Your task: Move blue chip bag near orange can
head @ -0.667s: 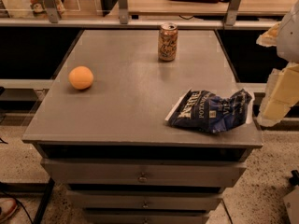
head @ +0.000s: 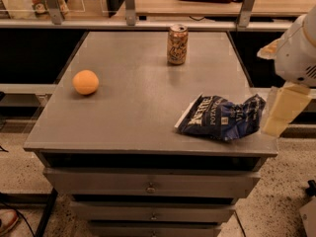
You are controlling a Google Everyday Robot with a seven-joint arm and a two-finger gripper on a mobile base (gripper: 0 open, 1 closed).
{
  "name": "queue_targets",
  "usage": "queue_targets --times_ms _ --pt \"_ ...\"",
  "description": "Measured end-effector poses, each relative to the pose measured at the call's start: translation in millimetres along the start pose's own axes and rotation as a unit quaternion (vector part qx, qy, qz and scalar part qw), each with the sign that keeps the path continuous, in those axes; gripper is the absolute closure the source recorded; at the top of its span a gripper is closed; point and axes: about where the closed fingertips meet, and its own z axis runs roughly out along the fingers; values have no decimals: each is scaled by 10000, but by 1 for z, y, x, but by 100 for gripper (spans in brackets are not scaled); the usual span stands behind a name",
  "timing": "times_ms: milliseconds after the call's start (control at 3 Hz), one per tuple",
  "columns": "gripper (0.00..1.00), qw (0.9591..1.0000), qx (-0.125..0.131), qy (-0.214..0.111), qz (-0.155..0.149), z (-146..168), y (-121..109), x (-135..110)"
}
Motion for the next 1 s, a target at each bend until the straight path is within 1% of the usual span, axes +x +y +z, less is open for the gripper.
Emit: queue_targets --times_ms 333,667,1000 --pt "0 9998 -9 72 -211 32 4 -4" --pt "0 9991 -225 137 -335 65 10 -5" --pt "0 9987 -378 231 -262 91 11 1"
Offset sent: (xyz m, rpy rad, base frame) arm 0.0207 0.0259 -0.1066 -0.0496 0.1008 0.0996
